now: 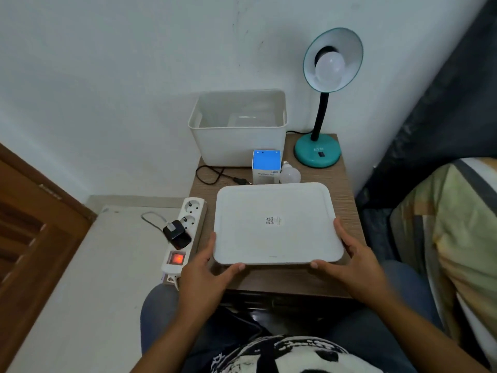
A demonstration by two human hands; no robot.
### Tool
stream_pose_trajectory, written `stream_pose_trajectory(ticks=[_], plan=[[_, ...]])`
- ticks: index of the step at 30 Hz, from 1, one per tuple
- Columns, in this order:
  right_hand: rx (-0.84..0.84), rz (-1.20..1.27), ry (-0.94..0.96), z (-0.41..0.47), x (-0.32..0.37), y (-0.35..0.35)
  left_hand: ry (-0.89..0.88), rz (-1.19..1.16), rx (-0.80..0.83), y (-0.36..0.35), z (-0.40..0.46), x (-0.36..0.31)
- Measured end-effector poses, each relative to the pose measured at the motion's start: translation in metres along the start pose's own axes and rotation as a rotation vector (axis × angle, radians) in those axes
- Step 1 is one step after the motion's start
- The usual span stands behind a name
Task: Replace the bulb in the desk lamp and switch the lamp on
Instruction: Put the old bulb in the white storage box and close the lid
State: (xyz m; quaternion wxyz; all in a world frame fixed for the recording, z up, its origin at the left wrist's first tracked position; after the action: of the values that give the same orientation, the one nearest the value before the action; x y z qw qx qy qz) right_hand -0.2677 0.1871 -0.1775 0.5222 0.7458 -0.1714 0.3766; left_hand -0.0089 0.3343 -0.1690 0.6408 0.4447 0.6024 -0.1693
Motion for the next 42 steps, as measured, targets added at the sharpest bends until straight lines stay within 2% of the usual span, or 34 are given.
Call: stream_pose_trajectory(ticks=[4,12,23,31,35,42], plan=[[0.012,-0.074,-0.017,-0.006,-0.012,-0.007,0.052,0.063,0.064,-0.003,-0.006,0.012],[0.007,-0.211,-0.04,-0.014,-0.022,-0.024,0.051,0.187,0.092,-0.008,-0.001,0.029],[0.054,-0.388,0.003,-0.011,-0.028,-0.034,-0.051,0.498,0.156,-0.014,0.002,0.043],[0.062,-0.426,0.005,-0.009,-0.032,-0.033,-0.096,0.575,0.181,-0.013,0.007,0.041],[0.061,-0.362,-0.007,-0.009,-0.032,-0.033,-0.066,0.587,0.195,-0.013,0.012,0.037],[-0.095,-0.334,0.025,0.006,-0.026,-0.026,-0.13,0.533,0.167,-0.006,0.042,0.004]])
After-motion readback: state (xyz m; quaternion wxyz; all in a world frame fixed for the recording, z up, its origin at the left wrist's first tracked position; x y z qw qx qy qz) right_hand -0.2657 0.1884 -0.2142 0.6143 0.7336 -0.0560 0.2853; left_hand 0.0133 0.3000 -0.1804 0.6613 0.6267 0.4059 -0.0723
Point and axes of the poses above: each hand's wrist, its own z-axis towards the middle knuckle, its own y-axis out of the back of the hand, x = y × z, the point moved 2 cm from there along z, towards the middle knuckle, and after that the axes turned 10 degrees about -z, right-handed, at the moved point
